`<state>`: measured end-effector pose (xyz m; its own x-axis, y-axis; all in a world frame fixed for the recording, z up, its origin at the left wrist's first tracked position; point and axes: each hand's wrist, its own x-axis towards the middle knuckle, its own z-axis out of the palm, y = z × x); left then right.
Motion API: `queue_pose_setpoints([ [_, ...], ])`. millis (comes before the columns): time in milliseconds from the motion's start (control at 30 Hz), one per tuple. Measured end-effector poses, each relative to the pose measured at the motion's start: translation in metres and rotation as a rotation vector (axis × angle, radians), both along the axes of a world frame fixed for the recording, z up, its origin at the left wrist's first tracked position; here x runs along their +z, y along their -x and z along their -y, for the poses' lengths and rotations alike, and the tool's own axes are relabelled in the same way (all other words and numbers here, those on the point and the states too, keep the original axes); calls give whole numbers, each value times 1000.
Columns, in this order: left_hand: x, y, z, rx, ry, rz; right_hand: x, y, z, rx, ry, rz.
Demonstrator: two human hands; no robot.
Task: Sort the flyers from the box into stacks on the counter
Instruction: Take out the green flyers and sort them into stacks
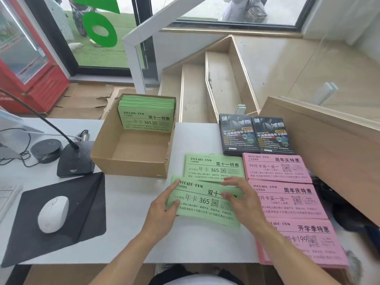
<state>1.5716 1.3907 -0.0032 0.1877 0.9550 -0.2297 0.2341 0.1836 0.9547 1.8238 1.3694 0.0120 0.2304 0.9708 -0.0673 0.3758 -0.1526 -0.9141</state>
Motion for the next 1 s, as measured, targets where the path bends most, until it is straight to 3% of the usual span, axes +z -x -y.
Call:
queue_pose_setpoints([
  [133, 2, 2, -10, -16, -85, -37, 14, -4, -1, 17, -159, -20],
  [533, -2, -32, -59, -77, -227, -151, 15, -33, -51, -79, -95, 109],
  [1000, -11, -55, -115, -140, -122, -398, -1, -51, -122, 66, 64, 473],
])
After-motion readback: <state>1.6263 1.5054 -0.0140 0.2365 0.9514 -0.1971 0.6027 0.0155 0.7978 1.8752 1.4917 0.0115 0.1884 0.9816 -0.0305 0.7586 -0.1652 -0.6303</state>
